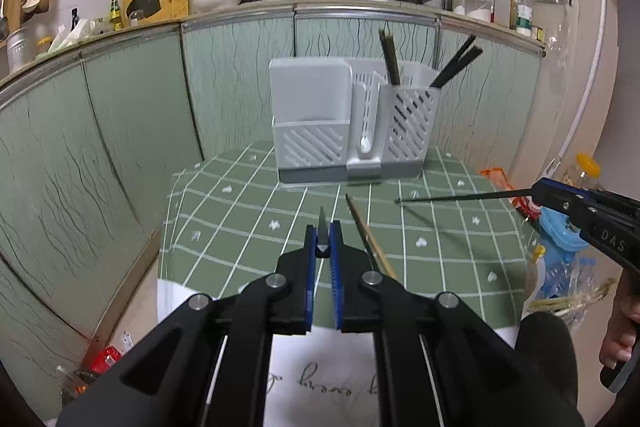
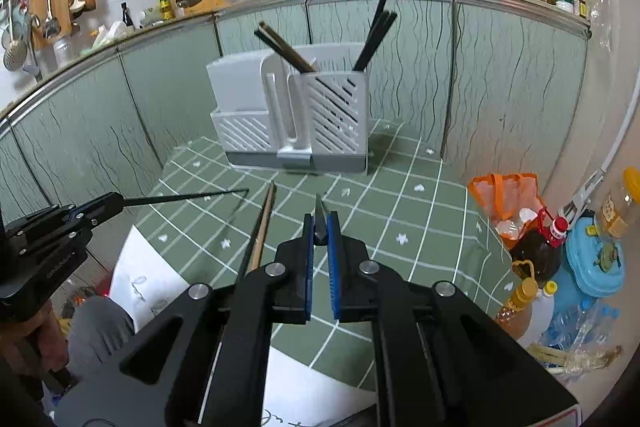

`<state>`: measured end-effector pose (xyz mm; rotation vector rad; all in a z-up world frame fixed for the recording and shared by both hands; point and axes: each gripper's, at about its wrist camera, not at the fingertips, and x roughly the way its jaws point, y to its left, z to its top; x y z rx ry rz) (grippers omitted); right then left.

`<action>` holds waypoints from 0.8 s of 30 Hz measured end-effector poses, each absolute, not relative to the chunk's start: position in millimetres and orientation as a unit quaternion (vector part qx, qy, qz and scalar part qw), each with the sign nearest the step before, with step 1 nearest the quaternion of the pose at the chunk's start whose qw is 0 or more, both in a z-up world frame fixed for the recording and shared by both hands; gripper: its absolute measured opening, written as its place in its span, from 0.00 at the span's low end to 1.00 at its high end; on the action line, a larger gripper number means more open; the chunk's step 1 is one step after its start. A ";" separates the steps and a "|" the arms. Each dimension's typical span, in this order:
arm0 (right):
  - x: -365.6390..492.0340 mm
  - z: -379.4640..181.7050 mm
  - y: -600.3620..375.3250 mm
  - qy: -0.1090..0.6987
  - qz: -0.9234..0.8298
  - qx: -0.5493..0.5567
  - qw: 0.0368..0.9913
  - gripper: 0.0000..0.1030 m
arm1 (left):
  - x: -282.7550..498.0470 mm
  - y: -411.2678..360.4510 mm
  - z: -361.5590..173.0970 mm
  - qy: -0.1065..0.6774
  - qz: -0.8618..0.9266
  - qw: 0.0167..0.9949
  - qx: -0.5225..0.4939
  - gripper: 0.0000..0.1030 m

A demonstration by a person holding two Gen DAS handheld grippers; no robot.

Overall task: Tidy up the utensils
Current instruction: 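Lift the black chopstick with the left tool while the right tool lifts its black chopstick toward the holder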

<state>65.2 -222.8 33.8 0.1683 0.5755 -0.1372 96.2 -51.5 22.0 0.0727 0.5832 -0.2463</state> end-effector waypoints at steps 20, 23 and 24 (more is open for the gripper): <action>86.6 98.9 -235.8 0.247 -0.060 0.076 0.964 0.06 | 136.7 -47.8 81.5 0.286 -0.156 0.945 0.021 0.07; 86.6 107.6 -236.5 0.246 -0.057 0.072 0.965 0.06 | 138.0 -48.6 88.8 0.283 -0.158 0.946 0.025 0.07; 86.4 111.6 -237.0 0.246 -0.055 0.070 0.965 0.06 | 138.4 -49.9 93.3 0.281 -0.159 0.946 0.025 0.07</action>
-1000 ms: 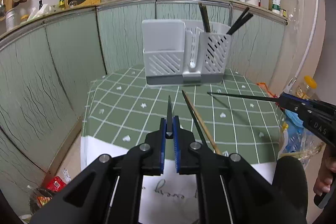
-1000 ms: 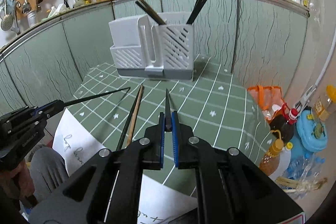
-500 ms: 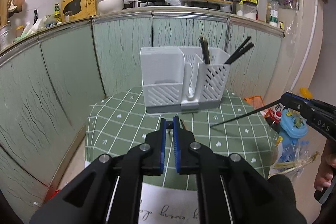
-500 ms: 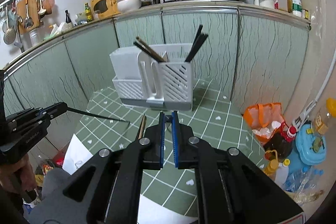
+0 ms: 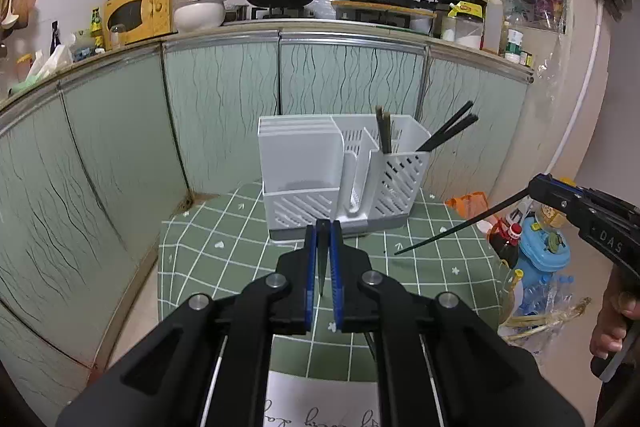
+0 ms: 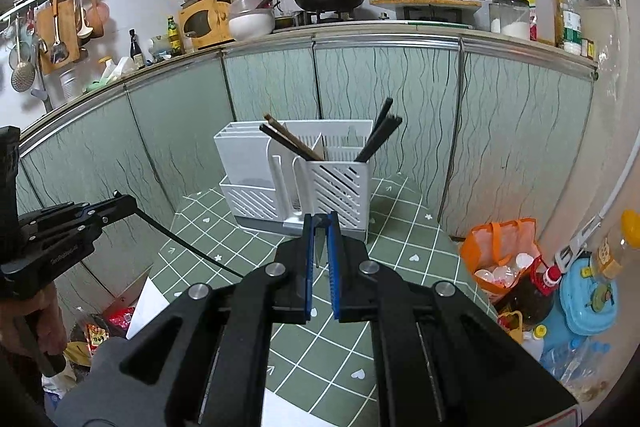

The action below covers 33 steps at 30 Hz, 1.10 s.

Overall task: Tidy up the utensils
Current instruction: 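Lift the black chopstick with the left tool while the right tool lifts its black chopstick toward the holder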

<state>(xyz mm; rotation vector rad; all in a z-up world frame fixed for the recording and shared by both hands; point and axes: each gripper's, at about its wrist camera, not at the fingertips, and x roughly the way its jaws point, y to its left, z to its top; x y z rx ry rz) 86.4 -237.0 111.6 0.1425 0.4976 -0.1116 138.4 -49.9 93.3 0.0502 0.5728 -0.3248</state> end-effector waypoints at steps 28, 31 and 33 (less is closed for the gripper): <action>111.7 247.1 -282.0 0.210 -0.047 0.046 0.975 0.06 | 181.8 -119.1 229.5 0.212 -0.257 0.942 0.038 0.07; 123.9 249.3 -287.8 0.210 -0.048 0.045 0.975 0.06 | 194.6 -126.4 229.0 0.210 -0.260 0.942 0.037 0.07; 131.6 249.4 -292.7 0.211 -0.048 0.047 0.975 0.06 | 205.0 -130.4 230.0 0.210 -0.259 0.942 0.037 0.07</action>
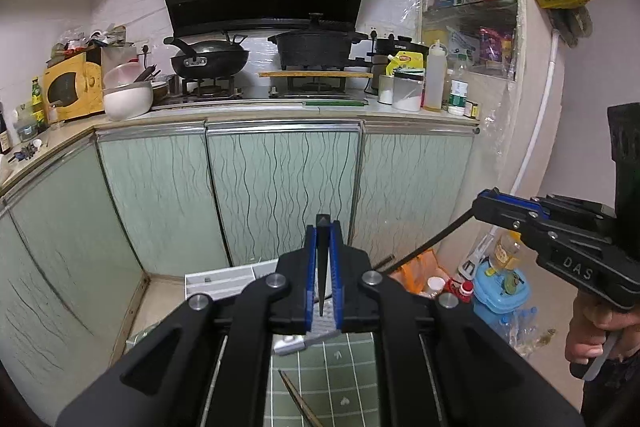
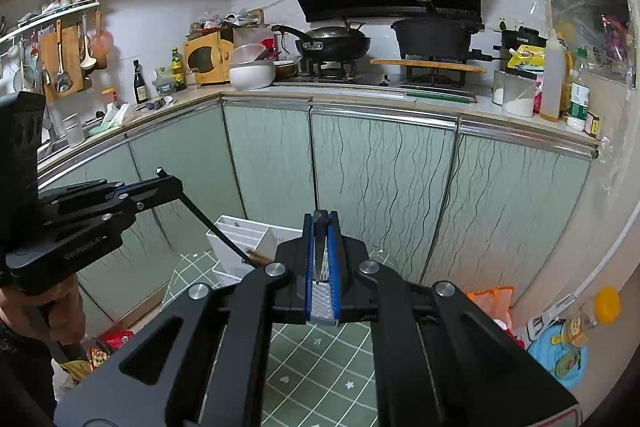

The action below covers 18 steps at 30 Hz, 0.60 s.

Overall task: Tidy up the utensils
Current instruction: 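Lift the black chopstick with the left tool while the right tool lifts its black chopstick toward the holder, then lower both held black chopsticks into the holder and open both tools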

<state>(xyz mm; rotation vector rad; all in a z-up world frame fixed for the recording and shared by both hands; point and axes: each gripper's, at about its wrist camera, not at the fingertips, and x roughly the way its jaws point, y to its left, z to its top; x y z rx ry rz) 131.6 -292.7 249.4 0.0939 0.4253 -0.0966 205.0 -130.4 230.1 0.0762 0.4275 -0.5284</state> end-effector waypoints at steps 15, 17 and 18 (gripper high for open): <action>207.7 206.6 -319.4 0.241 -0.038 0.055 0.968 0.06 | 280.2 -155.2 201.7 0.227 -0.260 0.938 0.040 0.07; 215.8 197.4 -321.5 0.247 -0.036 0.058 0.967 0.06 | 286.3 -158.4 193.0 0.231 -0.260 0.936 0.045 0.07; 220.4 192.6 -323.3 0.250 -0.036 0.060 0.966 0.06 | 289.3 -159.5 187.5 0.232 -0.262 0.936 0.045 0.07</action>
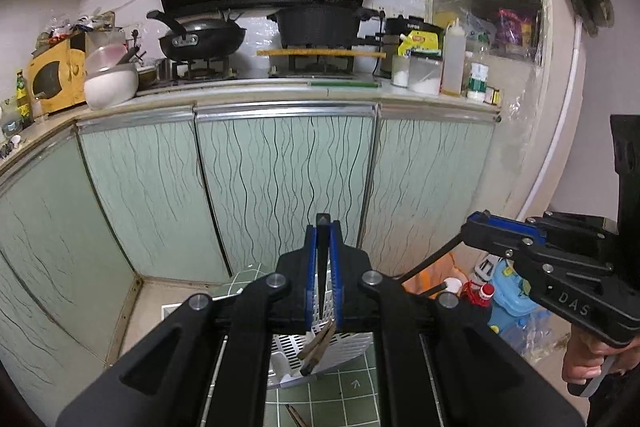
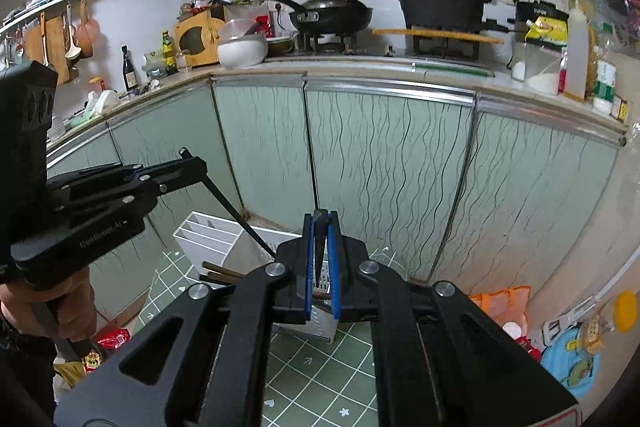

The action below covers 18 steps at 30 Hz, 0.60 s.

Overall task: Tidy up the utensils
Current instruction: 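Lower both held black chopsticks into the holder and open both tools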

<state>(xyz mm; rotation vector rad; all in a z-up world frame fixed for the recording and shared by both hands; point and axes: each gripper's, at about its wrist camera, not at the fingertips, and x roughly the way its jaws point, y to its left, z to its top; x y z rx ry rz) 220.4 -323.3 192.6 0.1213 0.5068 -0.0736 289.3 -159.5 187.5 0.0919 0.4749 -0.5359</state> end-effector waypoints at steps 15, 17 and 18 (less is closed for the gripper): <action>247.0 148.5 -330.8 0.273 -0.040 0.071 0.959 0.06 | 311.9 -169.2 135.6 0.270 -0.258 0.926 0.049 0.07; 247.7 146.8 -331.9 0.275 -0.038 0.074 0.958 0.06 | 312.8 -169.4 133.7 0.272 -0.256 0.926 0.050 0.07; 247.8 146.5 -332.6 0.276 -0.038 0.075 0.957 0.06 | 313.0 -169.6 133.5 0.272 -0.255 0.927 0.050 0.08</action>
